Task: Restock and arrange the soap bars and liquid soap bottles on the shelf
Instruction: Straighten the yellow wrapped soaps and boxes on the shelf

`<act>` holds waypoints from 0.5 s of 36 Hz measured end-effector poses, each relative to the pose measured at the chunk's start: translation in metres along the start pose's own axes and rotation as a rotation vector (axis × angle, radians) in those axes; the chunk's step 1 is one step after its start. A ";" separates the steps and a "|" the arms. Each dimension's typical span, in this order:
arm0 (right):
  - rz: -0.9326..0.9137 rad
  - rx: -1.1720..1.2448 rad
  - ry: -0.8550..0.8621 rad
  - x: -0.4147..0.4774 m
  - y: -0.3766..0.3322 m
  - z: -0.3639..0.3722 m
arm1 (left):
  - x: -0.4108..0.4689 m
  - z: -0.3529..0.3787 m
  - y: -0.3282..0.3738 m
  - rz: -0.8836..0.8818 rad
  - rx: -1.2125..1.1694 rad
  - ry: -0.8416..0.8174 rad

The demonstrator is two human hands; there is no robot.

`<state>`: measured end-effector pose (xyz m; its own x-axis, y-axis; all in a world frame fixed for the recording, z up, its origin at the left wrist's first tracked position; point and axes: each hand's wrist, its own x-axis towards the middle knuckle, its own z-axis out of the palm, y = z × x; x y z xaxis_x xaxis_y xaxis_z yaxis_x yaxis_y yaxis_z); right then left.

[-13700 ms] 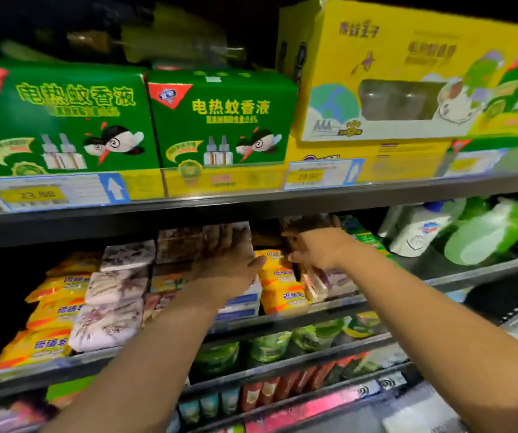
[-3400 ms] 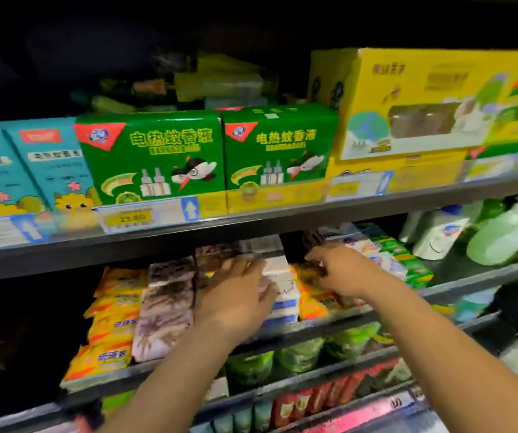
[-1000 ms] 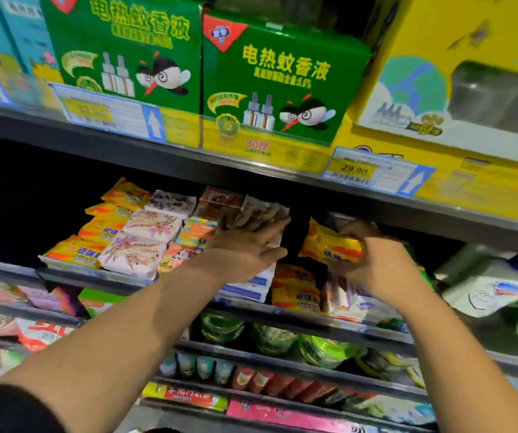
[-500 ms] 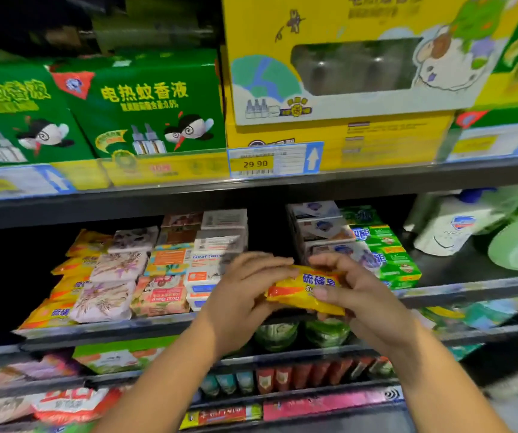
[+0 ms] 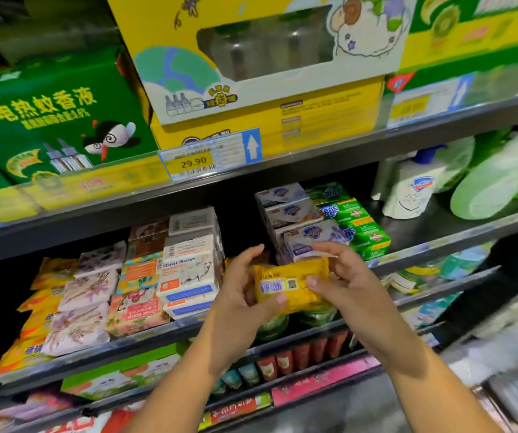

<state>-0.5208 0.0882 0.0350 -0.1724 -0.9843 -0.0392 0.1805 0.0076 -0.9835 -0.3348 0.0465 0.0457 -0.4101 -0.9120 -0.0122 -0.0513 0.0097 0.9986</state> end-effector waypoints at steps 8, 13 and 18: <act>0.110 0.181 -0.050 -0.010 0.005 -0.010 | -0.002 -0.014 -0.012 0.255 0.625 -0.156; 0.149 0.286 -0.298 -0.014 0.009 -0.020 | -0.004 -0.016 -0.012 0.242 0.537 -0.080; 0.128 0.156 -0.466 -0.010 0.007 -0.028 | -0.008 -0.015 0.001 0.103 0.292 -0.033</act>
<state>-0.5452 0.1031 0.0232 0.3048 -0.9516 -0.0395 0.3202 0.1415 -0.9367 -0.3182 0.0481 0.0475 -0.4557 -0.8864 0.0819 -0.2658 0.2233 0.9378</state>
